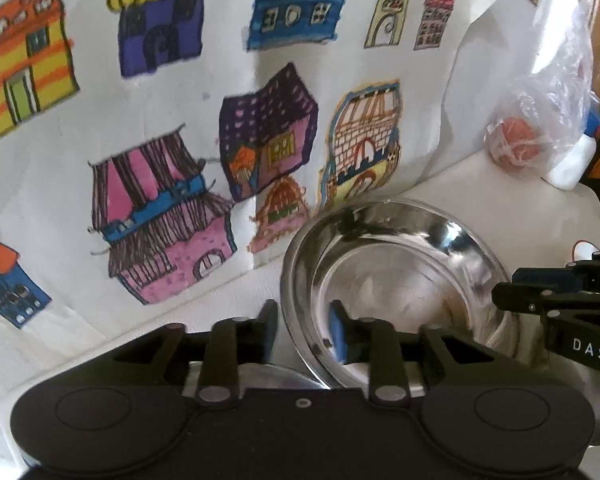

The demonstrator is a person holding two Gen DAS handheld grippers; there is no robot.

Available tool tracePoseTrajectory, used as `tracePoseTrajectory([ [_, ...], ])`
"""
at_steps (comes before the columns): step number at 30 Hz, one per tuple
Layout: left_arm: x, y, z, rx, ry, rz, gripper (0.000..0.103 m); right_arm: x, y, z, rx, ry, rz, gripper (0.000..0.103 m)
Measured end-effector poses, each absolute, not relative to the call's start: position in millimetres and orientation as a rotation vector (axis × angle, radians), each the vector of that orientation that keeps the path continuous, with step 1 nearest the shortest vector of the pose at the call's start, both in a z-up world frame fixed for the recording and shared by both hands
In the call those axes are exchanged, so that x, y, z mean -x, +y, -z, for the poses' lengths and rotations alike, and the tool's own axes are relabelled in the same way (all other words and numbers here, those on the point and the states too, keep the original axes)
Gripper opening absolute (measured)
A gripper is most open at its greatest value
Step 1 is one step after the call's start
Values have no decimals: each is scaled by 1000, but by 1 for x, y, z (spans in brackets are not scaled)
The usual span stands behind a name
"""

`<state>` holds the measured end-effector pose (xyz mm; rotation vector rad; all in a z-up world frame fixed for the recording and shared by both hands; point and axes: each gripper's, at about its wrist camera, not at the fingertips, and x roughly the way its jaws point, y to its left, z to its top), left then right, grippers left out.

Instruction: Organize plates and bowls

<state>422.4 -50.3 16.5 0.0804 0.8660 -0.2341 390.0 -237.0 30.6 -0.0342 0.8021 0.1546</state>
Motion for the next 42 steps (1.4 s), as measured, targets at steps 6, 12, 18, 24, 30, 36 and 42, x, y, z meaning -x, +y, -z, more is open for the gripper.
tracePoseTrajectory([
  [6,-405,-38,-32,-87,781,167,88,-363,-230,-54,83,693,-140,69],
  [12,-368,-3,-68,6,667,159,100,-309,-229,-85,32,494,-136,102],
  [18,-322,29,-92,61,555,121,102,-255,-225,-103,-36,394,-186,103],
  [24,-275,68,-88,59,490,94,102,-197,-216,-93,-163,257,-247,103],
  [30,-228,98,-71,62,398,68,102,-162,-201,-68,-208,217,-269,103],
  [36,-213,118,-46,167,469,94,102,-145,-180,-38,-210,196,-224,103],
  [42,-201,119,-19,128,488,78,102,-144,-160,-21,-244,269,-199,103],
])
